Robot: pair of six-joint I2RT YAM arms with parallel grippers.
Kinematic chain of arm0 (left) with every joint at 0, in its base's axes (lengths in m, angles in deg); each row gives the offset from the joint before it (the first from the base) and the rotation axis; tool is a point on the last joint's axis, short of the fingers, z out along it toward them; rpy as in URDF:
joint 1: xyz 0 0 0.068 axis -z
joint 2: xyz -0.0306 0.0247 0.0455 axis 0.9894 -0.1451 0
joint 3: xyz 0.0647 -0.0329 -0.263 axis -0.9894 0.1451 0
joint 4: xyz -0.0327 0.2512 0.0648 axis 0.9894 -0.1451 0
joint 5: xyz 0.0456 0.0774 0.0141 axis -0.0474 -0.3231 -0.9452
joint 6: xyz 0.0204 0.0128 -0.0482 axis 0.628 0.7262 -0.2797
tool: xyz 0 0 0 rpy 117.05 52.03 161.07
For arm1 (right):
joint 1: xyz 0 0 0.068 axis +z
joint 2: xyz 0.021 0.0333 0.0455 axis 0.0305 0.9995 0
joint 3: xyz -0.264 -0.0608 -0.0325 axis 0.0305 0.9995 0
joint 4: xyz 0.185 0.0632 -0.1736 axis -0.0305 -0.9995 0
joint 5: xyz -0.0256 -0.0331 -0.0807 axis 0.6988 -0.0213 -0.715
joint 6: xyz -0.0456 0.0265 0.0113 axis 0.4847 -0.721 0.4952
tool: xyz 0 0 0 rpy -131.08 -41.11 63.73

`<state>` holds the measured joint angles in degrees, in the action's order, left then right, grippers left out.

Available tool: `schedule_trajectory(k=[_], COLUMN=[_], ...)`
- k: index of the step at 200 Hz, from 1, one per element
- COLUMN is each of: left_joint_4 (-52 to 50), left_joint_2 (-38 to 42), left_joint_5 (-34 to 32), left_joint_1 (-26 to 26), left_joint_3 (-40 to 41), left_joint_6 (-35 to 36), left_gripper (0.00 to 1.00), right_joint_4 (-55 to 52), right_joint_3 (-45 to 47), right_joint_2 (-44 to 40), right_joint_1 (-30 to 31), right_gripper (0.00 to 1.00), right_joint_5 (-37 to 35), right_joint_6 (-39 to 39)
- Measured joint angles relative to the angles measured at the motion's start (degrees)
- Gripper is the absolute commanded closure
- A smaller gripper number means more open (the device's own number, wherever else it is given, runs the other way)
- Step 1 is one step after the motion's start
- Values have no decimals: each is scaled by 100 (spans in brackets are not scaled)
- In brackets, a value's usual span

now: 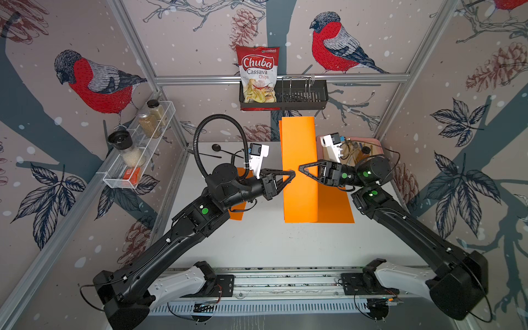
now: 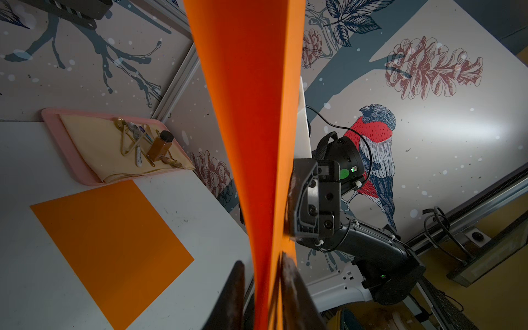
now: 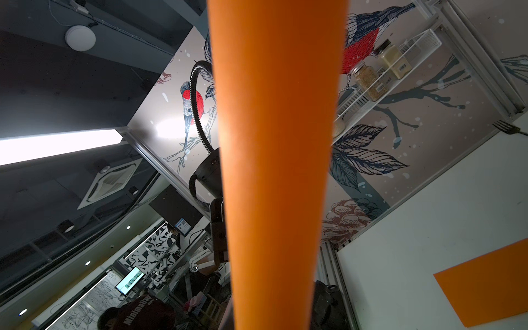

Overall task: Fold the rectangular paper in half along the long edge
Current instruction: Fold the paper.

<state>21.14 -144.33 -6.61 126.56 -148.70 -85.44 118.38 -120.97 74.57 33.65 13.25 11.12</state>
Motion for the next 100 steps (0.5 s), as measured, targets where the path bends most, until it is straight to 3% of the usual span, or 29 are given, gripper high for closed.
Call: schedule_trajectory(k=[39,100], left_joint_4=[-2,-2], left_joint_2=[0,-7], left_joint_5=[-2,-2], left_joint_1=[0,0], left_joint_3=[0,0], left_joint_6=[0,0], left_gripper=[66,66], right_joint_4=[-179,-507], right_joint_3=[-37,-63], right_joint_2=[-7,-85], right_joint_1=[24,46], right_gripper=[84,84], right_joint_5=[-37,-35], right_joint_6=[140,369])
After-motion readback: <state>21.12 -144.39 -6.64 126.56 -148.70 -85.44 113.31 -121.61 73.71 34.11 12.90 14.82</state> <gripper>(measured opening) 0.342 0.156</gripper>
